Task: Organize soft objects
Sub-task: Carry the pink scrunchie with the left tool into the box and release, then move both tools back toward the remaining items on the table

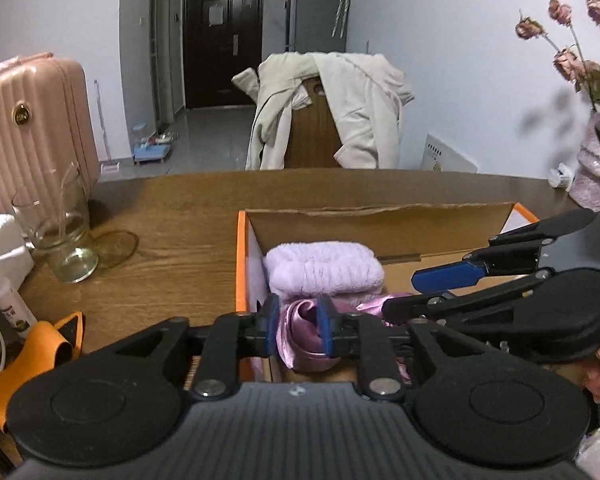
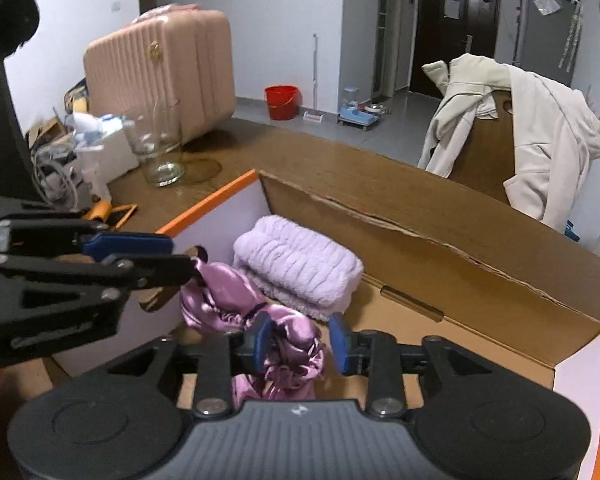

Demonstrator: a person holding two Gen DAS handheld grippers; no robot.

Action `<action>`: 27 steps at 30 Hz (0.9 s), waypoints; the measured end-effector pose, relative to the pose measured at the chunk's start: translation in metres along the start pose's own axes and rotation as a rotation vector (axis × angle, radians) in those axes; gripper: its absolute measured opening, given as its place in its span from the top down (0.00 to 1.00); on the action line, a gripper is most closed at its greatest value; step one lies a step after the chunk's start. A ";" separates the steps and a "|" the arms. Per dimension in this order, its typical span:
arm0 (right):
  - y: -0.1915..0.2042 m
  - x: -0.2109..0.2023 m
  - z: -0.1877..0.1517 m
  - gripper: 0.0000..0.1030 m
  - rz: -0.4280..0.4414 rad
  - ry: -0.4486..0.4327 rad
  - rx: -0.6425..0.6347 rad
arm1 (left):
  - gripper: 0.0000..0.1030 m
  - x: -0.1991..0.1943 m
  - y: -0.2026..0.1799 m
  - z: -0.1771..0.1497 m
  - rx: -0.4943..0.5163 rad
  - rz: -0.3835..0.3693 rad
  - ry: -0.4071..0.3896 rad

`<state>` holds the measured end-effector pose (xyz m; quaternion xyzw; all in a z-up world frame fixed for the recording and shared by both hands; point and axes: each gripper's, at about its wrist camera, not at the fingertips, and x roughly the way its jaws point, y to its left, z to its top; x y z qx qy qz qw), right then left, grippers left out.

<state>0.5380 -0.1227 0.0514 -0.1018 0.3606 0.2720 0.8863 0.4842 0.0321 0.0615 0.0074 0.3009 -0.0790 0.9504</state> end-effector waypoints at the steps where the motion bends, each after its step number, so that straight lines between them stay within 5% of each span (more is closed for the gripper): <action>1: -0.002 -0.005 0.000 0.64 0.001 -0.008 0.013 | 0.74 -0.002 -0.001 0.004 0.000 0.009 -0.009; 14: 0.009 -0.170 -0.043 0.49 -0.080 -0.181 0.013 | 0.49 -0.133 -0.013 -0.007 0.032 0.006 -0.168; 19: 0.038 -0.215 -0.103 0.44 -0.115 -0.233 0.026 | 0.37 -0.198 -0.026 -0.055 0.046 0.005 -0.241; 27: 0.086 -0.269 -0.199 0.39 -0.098 -0.324 0.113 | 0.24 -0.268 -0.050 -0.138 -0.026 -0.015 -0.236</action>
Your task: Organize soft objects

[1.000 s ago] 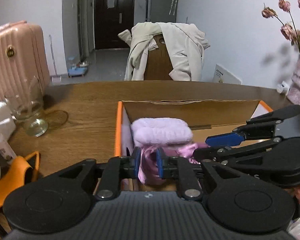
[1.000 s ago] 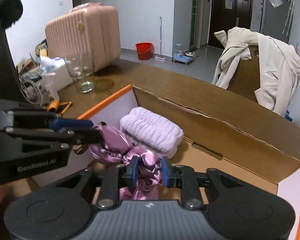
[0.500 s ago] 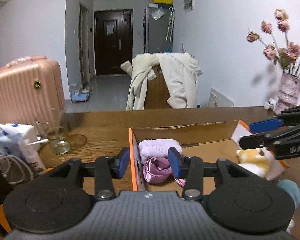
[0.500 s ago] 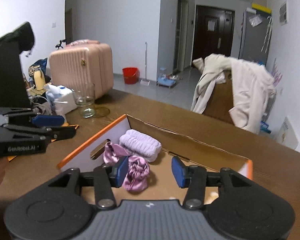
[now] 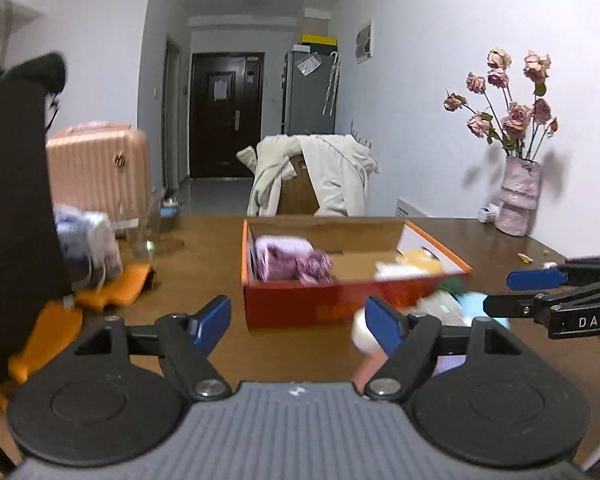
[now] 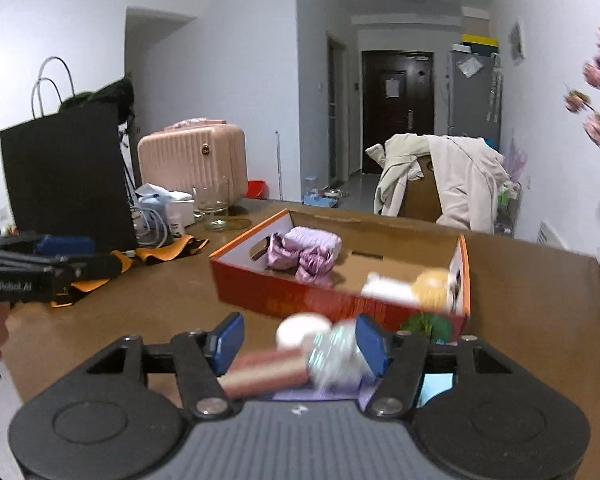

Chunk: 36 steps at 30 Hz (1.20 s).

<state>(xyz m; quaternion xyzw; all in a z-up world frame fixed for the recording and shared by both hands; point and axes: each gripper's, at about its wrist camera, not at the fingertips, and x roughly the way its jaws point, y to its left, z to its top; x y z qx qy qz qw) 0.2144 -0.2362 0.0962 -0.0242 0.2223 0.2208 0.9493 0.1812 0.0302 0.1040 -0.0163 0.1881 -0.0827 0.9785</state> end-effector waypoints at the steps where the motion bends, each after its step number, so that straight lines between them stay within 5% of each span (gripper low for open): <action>1: 0.002 -0.008 -0.010 0.39 0.000 -0.007 0.025 | 0.23 -0.007 -0.001 -0.008 -0.013 -0.002 0.007; 14: 0.001 -0.042 -0.069 0.39 0.019 -0.017 0.199 | 0.23 -0.020 -0.030 -0.052 -0.052 -0.043 0.122; 24: -0.020 -0.023 -0.065 0.40 -0.016 -0.017 0.268 | 0.21 0.054 -0.073 -0.044 -0.023 -0.071 0.160; 33: -0.026 0.014 -0.060 0.40 -0.020 0.036 0.282 | 0.37 0.087 -0.024 -0.054 -0.179 -0.073 0.199; 36: -0.018 0.030 -0.053 0.40 0.013 0.040 0.268 | 0.41 0.085 -0.003 -0.056 -0.185 -0.022 0.185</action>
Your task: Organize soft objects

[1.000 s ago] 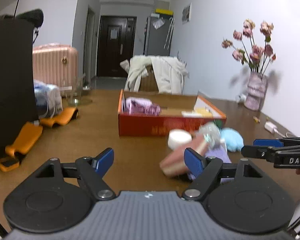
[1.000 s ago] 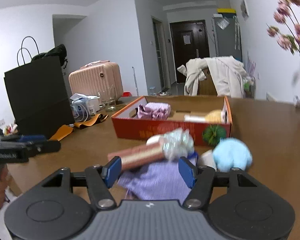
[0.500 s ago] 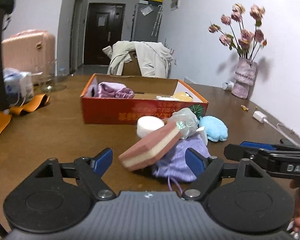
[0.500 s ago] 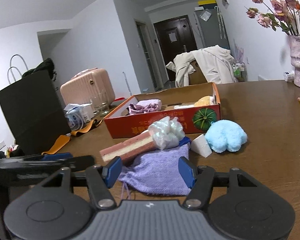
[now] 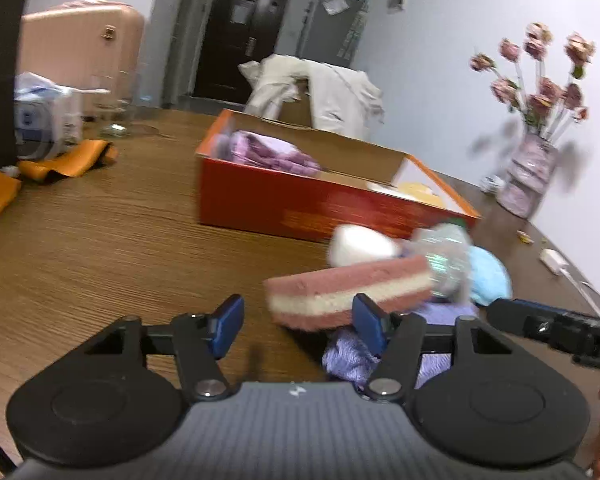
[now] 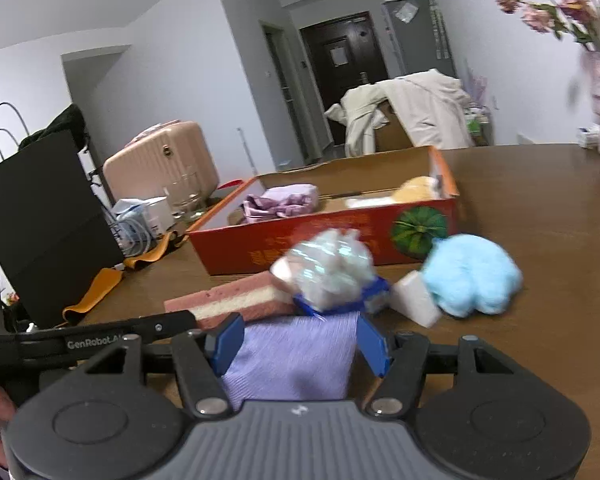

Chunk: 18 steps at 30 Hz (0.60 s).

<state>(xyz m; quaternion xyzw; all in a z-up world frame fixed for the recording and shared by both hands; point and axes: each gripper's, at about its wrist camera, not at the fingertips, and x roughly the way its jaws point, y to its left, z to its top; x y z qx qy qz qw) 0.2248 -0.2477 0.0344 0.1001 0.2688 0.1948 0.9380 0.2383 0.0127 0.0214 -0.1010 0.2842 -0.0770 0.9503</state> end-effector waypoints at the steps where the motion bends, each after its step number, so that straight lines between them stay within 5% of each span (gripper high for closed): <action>1: 0.004 0.005 0.002 0.40 0.013 0.002 -0.005 | 0.41 -0.001 0.008 0.001 -0.003 0.026 -0.005; 4: 0.016 0.025 0.009 0.40 0.079 0.012 0.000 | 0.42 -0.002 0.033 0.006 -0.051 0.031 0.001; 8: 0.028 0.054 0.014 0.40 0.127 0.039 0.038 | 0.32 -0.004 0.051 0.020 -0.120 -0.125 0.001; 12: 0.024 0.076 0.018 0.40 0.121 0.038 0.140 | 0.30 0.017 0.051 0.038 -0.163 -0.193 0.045; 14: 0.016 0.084 0.019 0.41 0.132 0.044 0.200 | 0.37 0.031 0.051 0.042 -0.190 -0.221 0.084; 18: 0.006 0.093 0.019 0.63 0.130 0.062 0.264 | 0.56 0.050 0.057 0.040 -0.262 -0.309 0.144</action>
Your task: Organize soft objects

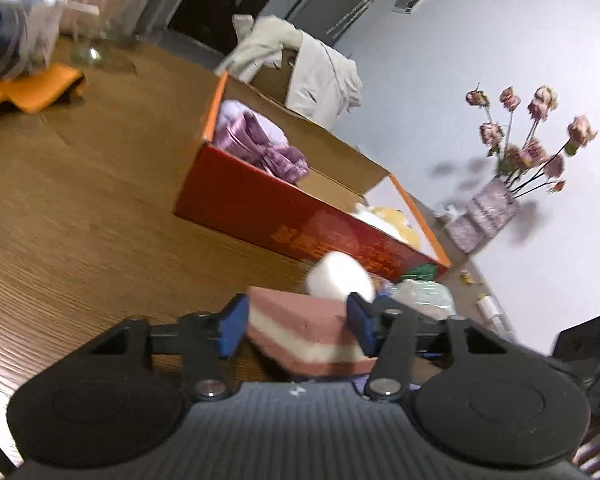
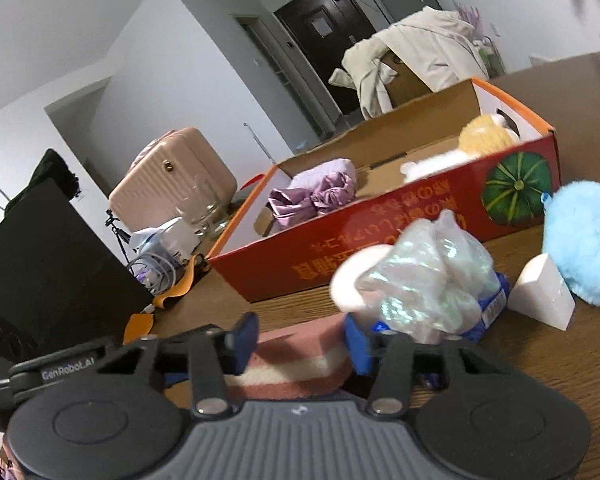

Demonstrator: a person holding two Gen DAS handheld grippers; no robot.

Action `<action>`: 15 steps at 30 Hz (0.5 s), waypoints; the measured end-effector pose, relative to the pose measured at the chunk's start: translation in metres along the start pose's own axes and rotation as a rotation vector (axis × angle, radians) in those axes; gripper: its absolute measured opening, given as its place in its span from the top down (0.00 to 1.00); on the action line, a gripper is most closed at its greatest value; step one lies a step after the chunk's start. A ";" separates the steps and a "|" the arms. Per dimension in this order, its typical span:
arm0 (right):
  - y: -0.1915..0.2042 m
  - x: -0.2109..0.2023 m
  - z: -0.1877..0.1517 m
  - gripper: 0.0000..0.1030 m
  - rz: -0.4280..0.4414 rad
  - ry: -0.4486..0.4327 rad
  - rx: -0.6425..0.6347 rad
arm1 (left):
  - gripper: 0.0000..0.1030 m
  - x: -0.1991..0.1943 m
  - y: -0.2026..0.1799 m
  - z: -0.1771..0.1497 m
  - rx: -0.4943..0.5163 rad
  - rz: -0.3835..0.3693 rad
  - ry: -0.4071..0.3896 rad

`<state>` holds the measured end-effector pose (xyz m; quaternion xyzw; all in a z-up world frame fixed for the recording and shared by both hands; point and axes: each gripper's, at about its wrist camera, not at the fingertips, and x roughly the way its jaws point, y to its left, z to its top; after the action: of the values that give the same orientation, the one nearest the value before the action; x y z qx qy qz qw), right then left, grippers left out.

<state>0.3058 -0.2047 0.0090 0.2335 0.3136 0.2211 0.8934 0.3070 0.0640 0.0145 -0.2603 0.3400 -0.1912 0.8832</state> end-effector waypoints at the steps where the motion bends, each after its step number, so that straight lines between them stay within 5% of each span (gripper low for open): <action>1: -0.002 0.000 0.000 0.64 0.008 0.007 0.013 | 0.57 0.001 0.000 0.000 -0.005 0.001 0.002; 15: 0.047 -0.051 -0.003 0.71 0.018 -0.093 -0.109 | 0.61 -0.065 -0.032 -0.012 0.057 -0.026 -0.151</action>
<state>0.2559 -0.1938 0.0563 0.1972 0.2573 0.2347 0.9164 0.2478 0.0683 0.0581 -0.2530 0.2633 -0.1922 0.9109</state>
